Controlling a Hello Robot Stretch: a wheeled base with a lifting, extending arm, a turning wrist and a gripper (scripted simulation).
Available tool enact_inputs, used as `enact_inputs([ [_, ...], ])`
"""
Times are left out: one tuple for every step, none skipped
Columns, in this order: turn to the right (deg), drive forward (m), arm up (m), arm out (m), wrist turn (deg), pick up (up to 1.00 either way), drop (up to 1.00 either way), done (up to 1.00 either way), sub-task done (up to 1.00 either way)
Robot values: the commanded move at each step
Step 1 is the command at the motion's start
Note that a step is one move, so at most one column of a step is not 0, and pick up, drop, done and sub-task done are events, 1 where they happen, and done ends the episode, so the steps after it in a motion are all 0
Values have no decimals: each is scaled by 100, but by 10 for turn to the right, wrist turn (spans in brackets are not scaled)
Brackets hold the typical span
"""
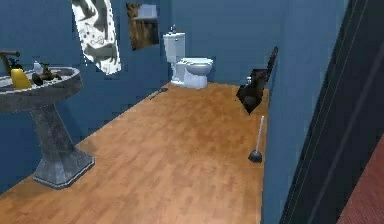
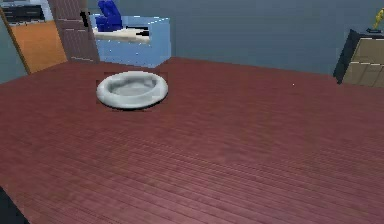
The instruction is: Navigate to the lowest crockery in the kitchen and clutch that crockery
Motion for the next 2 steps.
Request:
enact_inputs([
  [0,5,0,0,0,0,0,0,0],
  [-450,0,0,0,0,0,0,0,0],
])
